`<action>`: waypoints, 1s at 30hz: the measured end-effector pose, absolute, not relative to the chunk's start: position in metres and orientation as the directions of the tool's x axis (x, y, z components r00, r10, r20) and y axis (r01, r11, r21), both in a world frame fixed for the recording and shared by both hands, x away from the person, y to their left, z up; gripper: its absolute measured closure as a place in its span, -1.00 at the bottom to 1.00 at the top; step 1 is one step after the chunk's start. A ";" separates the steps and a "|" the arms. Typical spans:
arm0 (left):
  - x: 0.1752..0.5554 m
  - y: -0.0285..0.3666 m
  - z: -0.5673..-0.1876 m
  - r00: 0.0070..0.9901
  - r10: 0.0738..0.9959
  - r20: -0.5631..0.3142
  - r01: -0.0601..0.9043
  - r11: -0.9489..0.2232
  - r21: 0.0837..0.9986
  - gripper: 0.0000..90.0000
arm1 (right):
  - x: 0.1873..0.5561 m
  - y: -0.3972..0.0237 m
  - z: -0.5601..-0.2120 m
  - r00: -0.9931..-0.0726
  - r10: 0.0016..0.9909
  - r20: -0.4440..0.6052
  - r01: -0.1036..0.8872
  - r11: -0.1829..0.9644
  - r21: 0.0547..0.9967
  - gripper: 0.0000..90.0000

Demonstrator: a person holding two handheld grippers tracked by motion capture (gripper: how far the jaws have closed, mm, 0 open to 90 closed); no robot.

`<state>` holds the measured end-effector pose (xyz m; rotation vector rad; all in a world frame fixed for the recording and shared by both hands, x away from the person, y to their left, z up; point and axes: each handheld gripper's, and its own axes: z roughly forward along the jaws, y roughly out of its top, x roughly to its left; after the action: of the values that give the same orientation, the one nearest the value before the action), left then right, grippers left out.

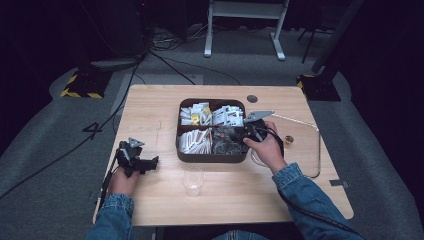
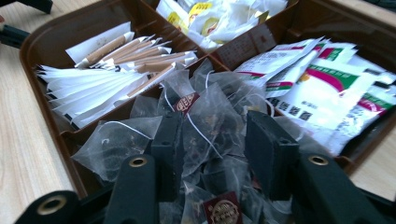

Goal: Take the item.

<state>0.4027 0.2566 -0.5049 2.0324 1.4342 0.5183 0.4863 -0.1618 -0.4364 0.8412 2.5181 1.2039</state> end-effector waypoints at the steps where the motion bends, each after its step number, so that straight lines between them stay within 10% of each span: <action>1: 0.403 0.257 -0.505 0.343 0.939 -0.021 0.708 -0.243 0.663 -1.00 | 0.487 -0.160 -0.438 -0.810 0.585 0.042 0.402 0.501 0.766 0.25; 11: 0.402 0.256 -0.505 0.338 0.941 -0.024 0.711 -0.239 0.662 -1.00 | 0.493 -0.148 -0.454 -0.817 0.574 0.057 0.426 0.533 0.732 0.17; 21: 0.401 0.256 -0.505 0.336 0.941 -0.023 0.711 -0.238 0.662 -1.00 | 0.491 -0.147 -0.455 -0.832 0.552 0.059 0.427 0.568 0.704 0.83; 30: 0.402 0.256 -0.505 0.337 0.941 -0.024 0.711 -0.237 0.662 -1.00 | 0.485 -0.149 -0.452 -0.827 0.559 0.059 0.414 0.535 0.736 0.88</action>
<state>0.4017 0.2563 -0.5049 2.0273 1.4419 0.5182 0.4852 -0.1487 -0.4520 0.8291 2.5880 1.1673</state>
